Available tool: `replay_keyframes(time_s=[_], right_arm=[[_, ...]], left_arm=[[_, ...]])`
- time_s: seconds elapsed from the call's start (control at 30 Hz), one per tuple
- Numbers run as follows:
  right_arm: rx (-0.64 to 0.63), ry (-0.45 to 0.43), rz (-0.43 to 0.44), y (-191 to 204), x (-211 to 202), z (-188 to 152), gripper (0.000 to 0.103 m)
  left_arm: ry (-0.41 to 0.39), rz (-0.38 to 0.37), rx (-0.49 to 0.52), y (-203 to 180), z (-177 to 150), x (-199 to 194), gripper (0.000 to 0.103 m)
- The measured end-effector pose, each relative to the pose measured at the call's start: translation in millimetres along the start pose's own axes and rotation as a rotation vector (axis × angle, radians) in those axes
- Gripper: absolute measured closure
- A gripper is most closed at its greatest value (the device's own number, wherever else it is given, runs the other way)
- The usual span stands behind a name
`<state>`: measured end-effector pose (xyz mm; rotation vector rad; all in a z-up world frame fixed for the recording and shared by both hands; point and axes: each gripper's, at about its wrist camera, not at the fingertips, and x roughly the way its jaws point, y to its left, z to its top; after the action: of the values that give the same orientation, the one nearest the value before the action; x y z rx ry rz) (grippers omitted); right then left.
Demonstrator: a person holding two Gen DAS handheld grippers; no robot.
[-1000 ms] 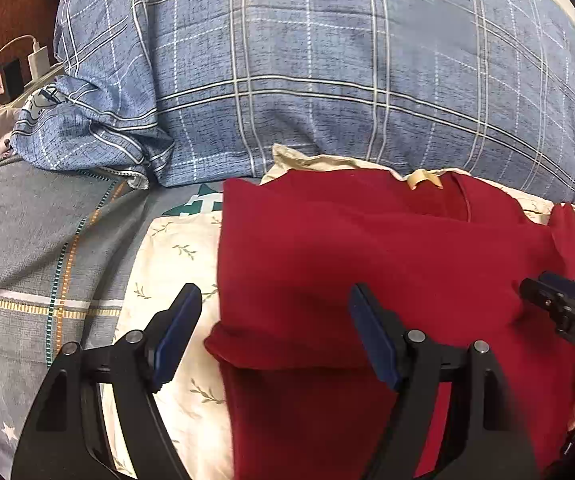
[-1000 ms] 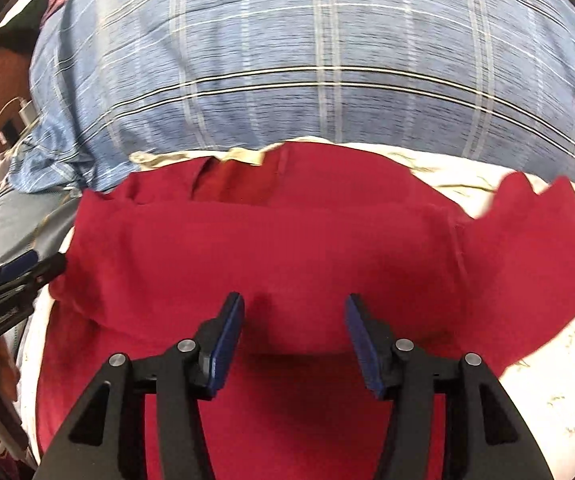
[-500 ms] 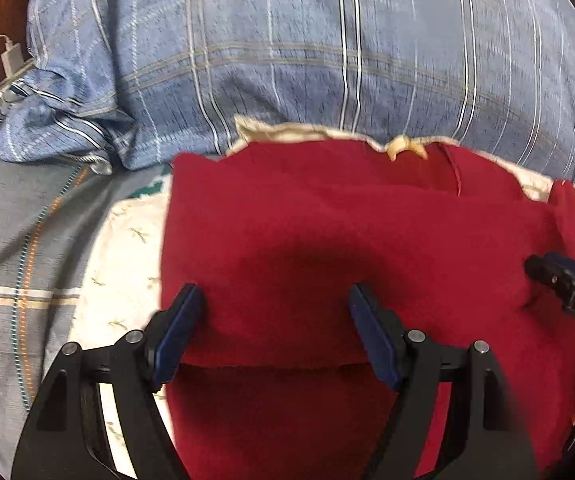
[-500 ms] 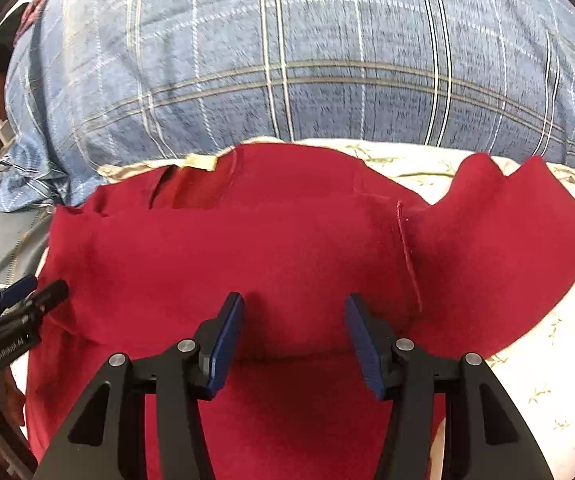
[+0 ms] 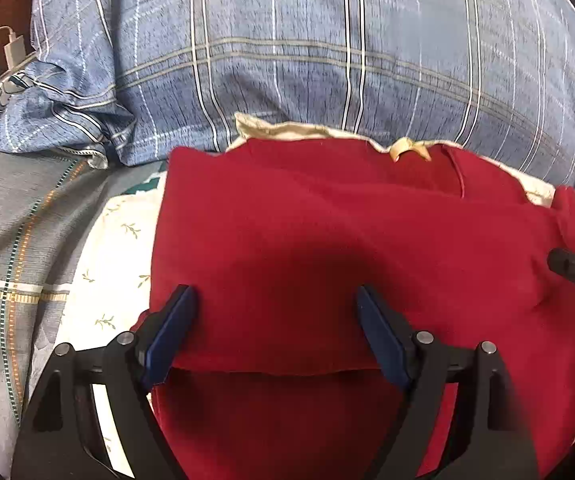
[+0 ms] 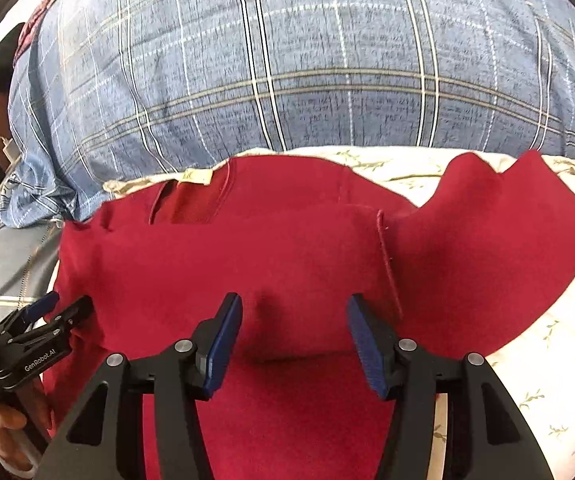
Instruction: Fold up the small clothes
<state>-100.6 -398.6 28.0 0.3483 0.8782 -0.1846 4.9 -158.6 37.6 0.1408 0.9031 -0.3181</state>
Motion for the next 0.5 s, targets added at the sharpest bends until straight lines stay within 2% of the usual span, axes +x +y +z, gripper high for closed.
replay_keyframes(time_s=[0.13,0.27,0.37,0.5], right_arm=[[-0.016,-0.017,0.013,8.5,-1.8,1.9,0.047],[-0.056,-0.031,-0.029,15.0,4.3,11.1,0.047],[-0.016,-0.049,-0.090,1.2,6.4,17.1,0.045],[0.002,-0.028,-0.109,-18.4,17.1,16.8,0.045]], left_arm=[[-0.003,-0.018,-0.034,5.2,0.2,-5.7,0.021],[-0.009,-0.009,-0.045,12.2,-1.6,-6.8,0.021],[0.008,0.011,-0.045,16.5,-4.8,1.3,0.021],[-0.001,0.020,-0.037,14.4,-6.6,3.2,0.020]])
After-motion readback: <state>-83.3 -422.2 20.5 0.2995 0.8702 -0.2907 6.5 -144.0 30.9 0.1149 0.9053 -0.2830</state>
